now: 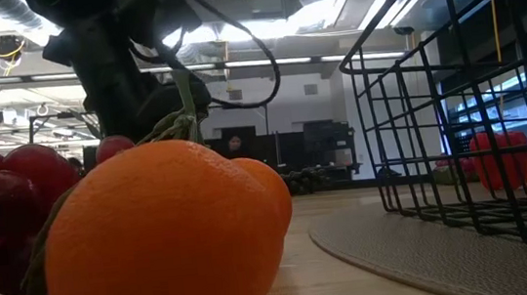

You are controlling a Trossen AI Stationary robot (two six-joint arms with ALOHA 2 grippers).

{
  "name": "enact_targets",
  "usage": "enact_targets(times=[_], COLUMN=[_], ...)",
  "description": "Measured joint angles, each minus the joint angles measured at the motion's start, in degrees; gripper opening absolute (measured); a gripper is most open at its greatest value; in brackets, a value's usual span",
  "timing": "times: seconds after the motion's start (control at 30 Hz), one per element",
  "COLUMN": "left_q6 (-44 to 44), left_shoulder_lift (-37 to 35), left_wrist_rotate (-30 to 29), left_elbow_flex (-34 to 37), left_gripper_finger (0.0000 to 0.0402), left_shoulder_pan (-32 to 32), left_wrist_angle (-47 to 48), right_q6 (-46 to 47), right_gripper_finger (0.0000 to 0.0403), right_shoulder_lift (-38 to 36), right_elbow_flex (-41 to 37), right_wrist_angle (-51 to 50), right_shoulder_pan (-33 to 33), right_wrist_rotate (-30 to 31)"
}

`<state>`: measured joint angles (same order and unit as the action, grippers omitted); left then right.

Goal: Build produce basket
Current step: Put the center pepper into the wire basket

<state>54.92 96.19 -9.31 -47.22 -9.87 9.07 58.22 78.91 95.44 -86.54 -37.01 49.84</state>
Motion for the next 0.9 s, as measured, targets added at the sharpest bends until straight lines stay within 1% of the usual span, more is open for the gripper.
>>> enact_targets(times=[0.17,0.27,0.33,0.5,0.6,0.83,0.9], left_q6=[-0.1,-1.6,-1.7,-1.5,-1.2,1.5,1.5], left_shoulder_lift=[-0.2,-2.0,-4.3,-10.1,-11.5,-10.1,-9.5], left_wrist_rotate=[0.0,0.0,-0.1,-4.7,-7.0,-7.1,-7.4], left_elbow_flex=[-0.1,0.0,0.0,0.0,0.0,0.0,-0.1], left_gripper_finger=[0.0112,0.0112,0.0112,0.0112,0.0112,0.0112,0.0112], left_shoulder_pan=[0.0,0.0,0.0,0.0,0.3,1.8,1.8], left_wrist_angle=[2.2,3.3,4.8,11.7,11.7,9.5,7.4], right_q6=[0.0,0.0,0.0,0.0,0.0,-0.1,-0.2], right_gripper_finger=[0.0080,0.0080,0.0080,0.0080,0.0080,0.0080,0.0080], right_shoulder_lift=[0.0,0.0,0.0,0.0,0.0,0.0,0.0], right_elbow_flex=[0.0,0.0,0.0,0.0,0.0,0.0,0.0], right_wrist_angle=[0.0,0.0,0.0,0.0,0.0,0.0,0.0], right_shoulder_pan=[0.6,0.6,0.6,0.6,0.6,0.6,0.6], right_wrist_rotate=[0.0,0.0,0.0,0.0,0.0,0.0,0.0])
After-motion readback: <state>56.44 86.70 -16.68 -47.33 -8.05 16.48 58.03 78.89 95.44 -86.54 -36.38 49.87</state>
